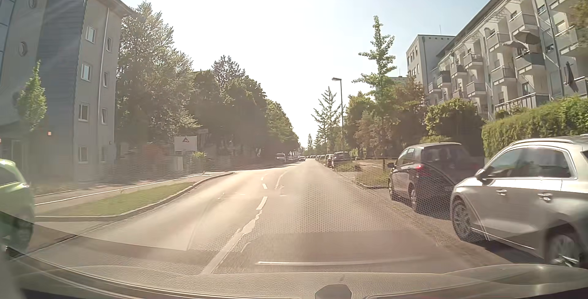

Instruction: Follow the waypoints while adhering to traffic rules and regulations

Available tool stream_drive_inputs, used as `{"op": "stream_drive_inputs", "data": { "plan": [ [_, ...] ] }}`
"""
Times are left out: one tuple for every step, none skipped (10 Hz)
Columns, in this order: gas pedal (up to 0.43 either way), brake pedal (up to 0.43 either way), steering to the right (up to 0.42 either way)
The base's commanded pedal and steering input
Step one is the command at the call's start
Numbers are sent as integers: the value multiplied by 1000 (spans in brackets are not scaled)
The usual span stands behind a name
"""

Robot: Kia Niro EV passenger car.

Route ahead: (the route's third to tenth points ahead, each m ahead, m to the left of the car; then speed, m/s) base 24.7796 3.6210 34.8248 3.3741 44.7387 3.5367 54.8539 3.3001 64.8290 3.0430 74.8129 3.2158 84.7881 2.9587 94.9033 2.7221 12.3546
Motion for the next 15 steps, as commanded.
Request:
{"op": "stream_drive_inputs", "data": {
  "plan": [
    [0, 0, 0],
    [0, 0, 0],
    [0, 0, 0],
    [0, 0, 0],
    [47, 0, -1],
    [47, 0, -2],
    [47, 0, -4],
    [47, 0, -6],
    [47, 0, -7],
    [47, 0, -10],
    [47, 0, -11],
    [47, 0, -11],
    [47, 0, -11],
    [47, 0, -10],
    [47, 0, -8]
  ]
}}
